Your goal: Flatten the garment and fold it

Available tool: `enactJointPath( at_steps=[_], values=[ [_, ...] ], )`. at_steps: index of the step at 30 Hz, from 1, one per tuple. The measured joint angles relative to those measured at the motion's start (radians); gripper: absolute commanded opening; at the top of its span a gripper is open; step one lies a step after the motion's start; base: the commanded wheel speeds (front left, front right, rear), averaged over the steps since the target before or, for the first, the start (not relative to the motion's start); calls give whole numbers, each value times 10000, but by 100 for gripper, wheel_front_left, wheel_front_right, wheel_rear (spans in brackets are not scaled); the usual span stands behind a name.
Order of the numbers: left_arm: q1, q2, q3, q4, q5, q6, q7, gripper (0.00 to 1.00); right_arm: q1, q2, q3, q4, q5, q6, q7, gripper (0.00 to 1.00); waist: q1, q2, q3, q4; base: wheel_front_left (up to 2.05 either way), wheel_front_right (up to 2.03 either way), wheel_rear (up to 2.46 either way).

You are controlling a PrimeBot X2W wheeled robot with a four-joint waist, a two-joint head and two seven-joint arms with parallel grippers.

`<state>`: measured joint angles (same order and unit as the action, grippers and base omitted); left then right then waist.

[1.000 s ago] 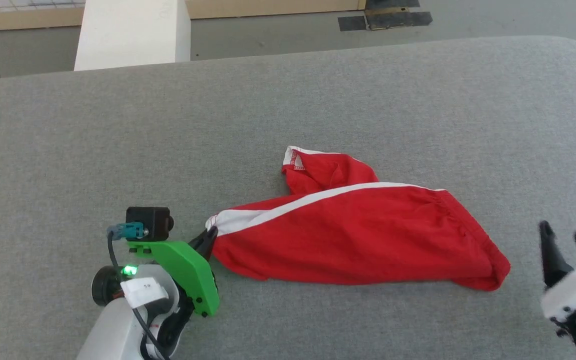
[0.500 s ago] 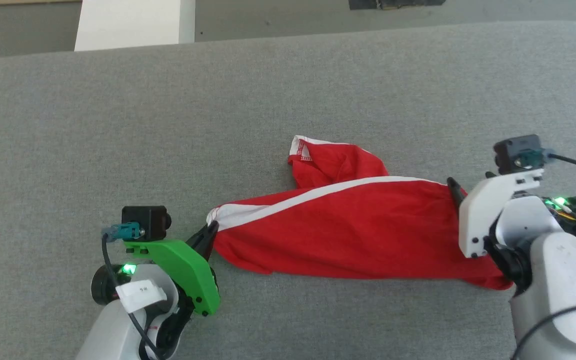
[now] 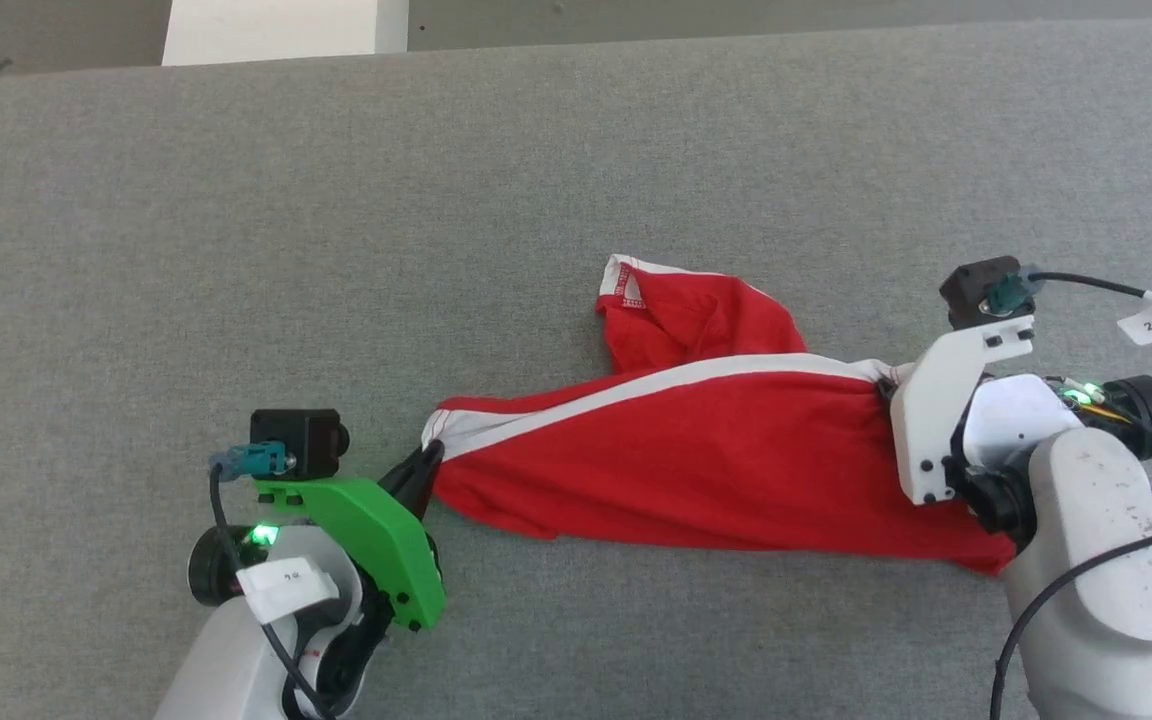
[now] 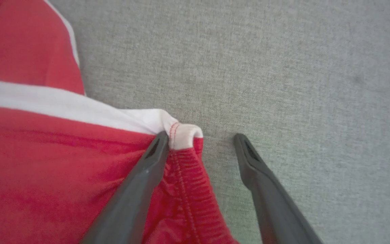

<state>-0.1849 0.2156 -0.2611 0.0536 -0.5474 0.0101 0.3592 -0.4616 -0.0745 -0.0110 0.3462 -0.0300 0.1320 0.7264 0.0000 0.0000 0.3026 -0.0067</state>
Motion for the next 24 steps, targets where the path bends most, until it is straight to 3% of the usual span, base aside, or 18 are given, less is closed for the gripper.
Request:
enactJointPath(
  at_steps=[1,12,19,24],
  values=[
    [-1,0,-8,12,-2,0,-4,0,-32,-42,69,12,100,0,31,0,0,0,6,13,0,0,0],
    [-639,-4,259,-73,-430,-105,-234,0,-632,-560,616,-596,1400,2,-541,0,0,0,-338,-11,0,0,0],
    [-3840,976,575,73,-232,-593,435,0,-3010,-522,209,-1388,3423,2,102,0,0,0,-268,-37,0,0,0],
    [-6658,1475,884,1091,25,-825,593,0,-5561,-245,-105,-1210,3829,2,130,0,0,0,27,-103,0,0,0]
  ],
)
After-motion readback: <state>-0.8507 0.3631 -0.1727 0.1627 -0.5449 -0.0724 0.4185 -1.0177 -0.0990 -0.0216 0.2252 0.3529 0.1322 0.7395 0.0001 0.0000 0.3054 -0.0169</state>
